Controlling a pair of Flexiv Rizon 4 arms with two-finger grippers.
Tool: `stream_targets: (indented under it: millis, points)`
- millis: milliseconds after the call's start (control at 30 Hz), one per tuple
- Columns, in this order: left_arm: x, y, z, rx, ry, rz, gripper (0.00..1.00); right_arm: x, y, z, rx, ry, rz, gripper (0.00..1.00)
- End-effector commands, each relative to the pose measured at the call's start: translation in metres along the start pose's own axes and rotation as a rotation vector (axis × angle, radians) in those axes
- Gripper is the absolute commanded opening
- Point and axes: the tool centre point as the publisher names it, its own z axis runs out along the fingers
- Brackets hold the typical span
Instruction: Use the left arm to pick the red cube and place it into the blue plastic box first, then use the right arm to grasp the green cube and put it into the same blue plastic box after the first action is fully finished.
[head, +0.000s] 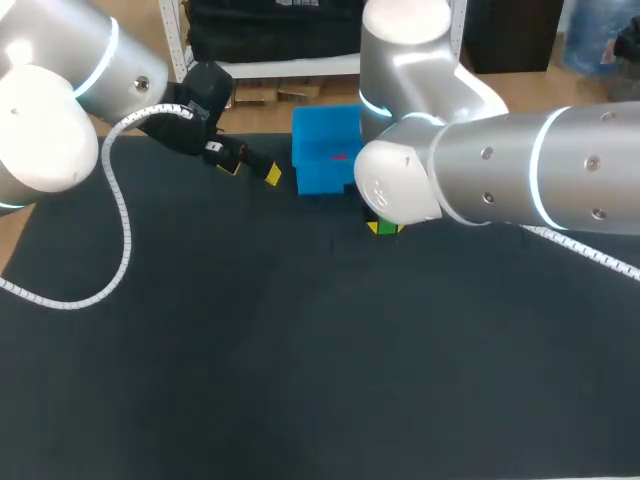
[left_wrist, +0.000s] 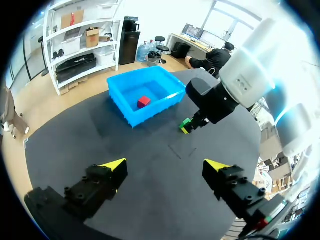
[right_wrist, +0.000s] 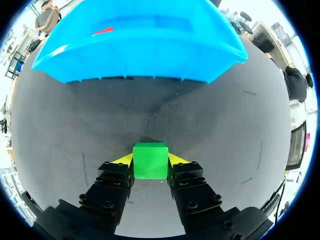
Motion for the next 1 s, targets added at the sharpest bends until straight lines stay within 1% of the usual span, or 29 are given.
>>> stream_targets:
  millis: [33, 633, 1000]
  points:
    - [0.001, 0.0, 0.0, 0.002, -0.004, 0.002, 1.0, 0.005, -0.002, -0.008, 0.001, -0.009, 0.0, 0.0]
    - [0.001, 0.0, 0.0, 0.002, -0.004, 0.002, 1.0, -0.004, 0.002, -0.055, -0.013, -0.031, -0.025, 0.0]
    - [0.001, 0.0, 0.0, 0.002, -0.004, 0.002, 1.0, -0.012, -0.008, -0.085, -0.017, -0.06, -0.036, 0.0]
